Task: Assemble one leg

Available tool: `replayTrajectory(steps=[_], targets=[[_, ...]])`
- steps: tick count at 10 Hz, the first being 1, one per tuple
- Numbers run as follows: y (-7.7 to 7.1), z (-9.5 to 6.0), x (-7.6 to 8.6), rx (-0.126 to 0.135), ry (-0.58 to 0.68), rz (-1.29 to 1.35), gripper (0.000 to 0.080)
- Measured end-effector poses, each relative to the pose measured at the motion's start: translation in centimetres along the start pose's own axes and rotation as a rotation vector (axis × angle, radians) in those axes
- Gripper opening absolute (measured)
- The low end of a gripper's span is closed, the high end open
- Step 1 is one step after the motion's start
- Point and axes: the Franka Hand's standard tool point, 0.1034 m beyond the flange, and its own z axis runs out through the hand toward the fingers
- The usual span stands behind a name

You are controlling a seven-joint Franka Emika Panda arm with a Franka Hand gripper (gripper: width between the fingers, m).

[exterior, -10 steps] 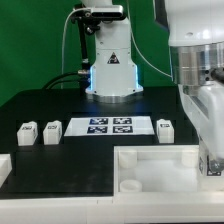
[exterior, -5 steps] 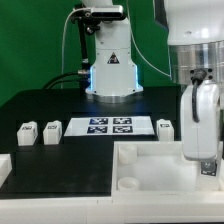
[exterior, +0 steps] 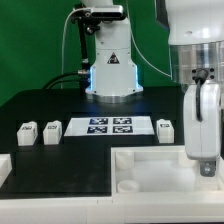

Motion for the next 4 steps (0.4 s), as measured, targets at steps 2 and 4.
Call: replayTrajectory(steps=[2,4], targets=[[0.6,-1.4,-0.1,-0.002,-0.018,-0.008,0.0645],[0.5,-1.5,-0.2,0.000,-0.020,-0.009,0.0648]])
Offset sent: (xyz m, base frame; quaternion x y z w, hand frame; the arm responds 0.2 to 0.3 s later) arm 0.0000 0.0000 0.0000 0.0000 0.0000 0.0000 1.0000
